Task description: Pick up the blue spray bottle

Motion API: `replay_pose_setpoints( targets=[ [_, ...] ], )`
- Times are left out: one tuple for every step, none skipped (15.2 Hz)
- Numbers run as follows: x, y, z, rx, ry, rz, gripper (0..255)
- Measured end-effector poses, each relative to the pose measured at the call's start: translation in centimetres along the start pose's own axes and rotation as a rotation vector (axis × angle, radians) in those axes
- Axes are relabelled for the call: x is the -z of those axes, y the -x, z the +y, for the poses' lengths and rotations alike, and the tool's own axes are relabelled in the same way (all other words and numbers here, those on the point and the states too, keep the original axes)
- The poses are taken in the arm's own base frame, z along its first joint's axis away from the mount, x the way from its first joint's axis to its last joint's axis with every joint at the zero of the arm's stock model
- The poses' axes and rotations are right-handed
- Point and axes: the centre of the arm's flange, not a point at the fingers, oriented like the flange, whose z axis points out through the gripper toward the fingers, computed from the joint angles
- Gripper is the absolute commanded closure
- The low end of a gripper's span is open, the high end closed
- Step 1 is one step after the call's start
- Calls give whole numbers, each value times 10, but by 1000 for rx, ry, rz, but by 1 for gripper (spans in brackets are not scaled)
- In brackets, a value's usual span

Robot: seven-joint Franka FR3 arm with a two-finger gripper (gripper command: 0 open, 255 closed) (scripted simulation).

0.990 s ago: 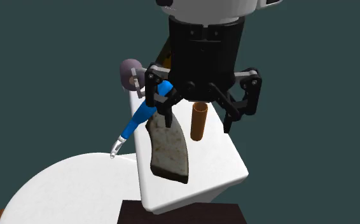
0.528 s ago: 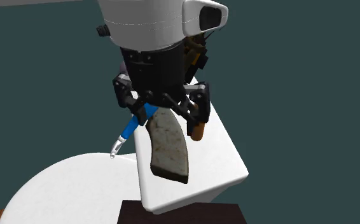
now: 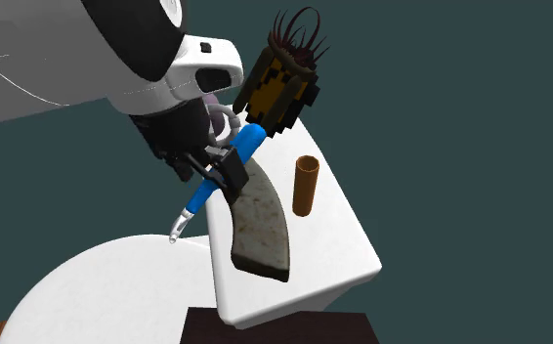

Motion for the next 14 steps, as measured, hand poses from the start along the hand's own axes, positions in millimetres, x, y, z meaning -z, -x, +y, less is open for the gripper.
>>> replay_pose_setpoints(
  targets=[
    [-6, 0, -12, -32, 4, 12, 0],
    [-10, -1, -24, -64, 7, 24, 0],
    [-15, 0, -37, -95, 11, 36, 0],
    [-23, 1, -48, -123, 14, 46, 0],
    [-28, -1, -53, -139, 15, 51, 0],
    [-33, -2, -56, -148, 14, 54, 0],
    [-38, -3, -58, -152, 14, 55, 0],
    [-43, -2, -59, -154, 14, 55, 0],
    [-47, -2, -59, -155, 14, 56, 0],
    [-54, 0, -60, -156, 14, 56, 0],
    [-60, 0, -61, -156, 14, 56, 0],
    [-63, 0, -61, -156, 14, 56, 0],
    [-65, -1, -61, -156, 14, 56, 255],
    [-66, -1, -61, -156, 14, 56, 255]
  ],
)
